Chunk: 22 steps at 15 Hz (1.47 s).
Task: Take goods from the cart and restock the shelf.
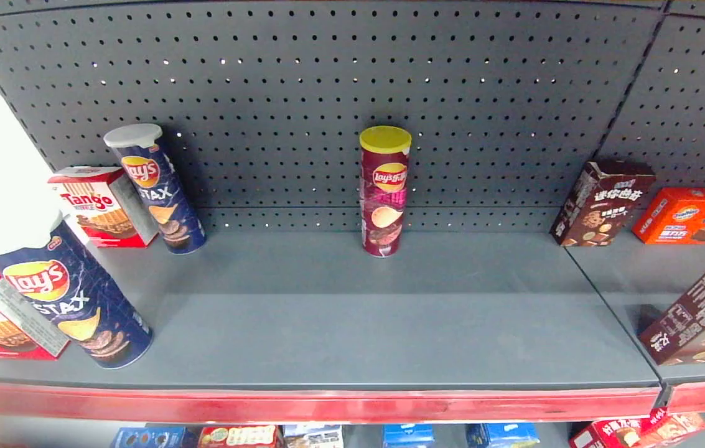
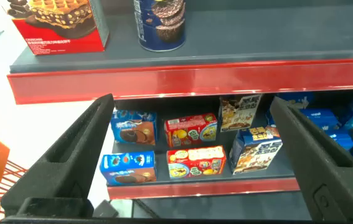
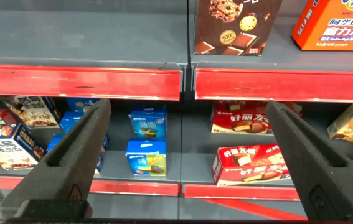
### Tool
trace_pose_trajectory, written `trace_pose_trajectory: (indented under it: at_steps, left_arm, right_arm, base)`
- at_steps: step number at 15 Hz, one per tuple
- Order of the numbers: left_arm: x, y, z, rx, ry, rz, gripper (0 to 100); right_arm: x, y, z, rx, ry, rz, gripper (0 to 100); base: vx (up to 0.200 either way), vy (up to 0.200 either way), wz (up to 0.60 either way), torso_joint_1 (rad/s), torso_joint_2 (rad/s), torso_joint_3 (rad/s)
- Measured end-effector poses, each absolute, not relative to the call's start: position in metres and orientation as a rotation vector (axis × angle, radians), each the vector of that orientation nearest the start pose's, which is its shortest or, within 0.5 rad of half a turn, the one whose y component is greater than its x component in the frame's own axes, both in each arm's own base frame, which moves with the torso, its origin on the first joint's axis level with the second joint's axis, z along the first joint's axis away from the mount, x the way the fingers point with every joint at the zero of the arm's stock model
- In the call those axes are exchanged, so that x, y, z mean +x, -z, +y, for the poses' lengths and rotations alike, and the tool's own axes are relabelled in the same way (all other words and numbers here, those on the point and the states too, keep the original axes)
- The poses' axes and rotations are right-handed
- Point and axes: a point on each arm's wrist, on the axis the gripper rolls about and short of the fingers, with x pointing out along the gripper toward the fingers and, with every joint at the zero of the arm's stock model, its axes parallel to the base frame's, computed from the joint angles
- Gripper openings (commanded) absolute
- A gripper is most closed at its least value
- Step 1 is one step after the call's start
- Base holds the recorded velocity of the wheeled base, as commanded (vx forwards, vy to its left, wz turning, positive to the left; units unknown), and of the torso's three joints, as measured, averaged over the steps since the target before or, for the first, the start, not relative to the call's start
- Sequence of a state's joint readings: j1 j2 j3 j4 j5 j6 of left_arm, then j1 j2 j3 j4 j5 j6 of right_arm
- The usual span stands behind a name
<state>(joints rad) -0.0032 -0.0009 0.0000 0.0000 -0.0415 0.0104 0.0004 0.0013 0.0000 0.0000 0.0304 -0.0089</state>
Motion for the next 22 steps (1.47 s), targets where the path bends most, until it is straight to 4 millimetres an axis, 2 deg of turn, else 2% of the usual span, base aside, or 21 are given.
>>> trace_pose_trajectory:
  at_steps: [15,22]
  left_arm:
    - [-0.0229,-0.0755,-0.0009,0.01,0.046,-0.001,100]
    - [-0.0229,-0.0755,-0.0009,0.011,0.048,-0.001,100]
  right_arm:
    - [-0.0227,-0.0755,0.0007,-0.01,-0.032,0.001,100]
    - [-0.0227,-0.0756,0.0007,-0.007,-0.03,0.0,100]
  base:
    - [0.0,0.0,0.6,0.004,0.0,0.002]
    - [0.0,0.0,0.0,0.0,0.0,0.0]
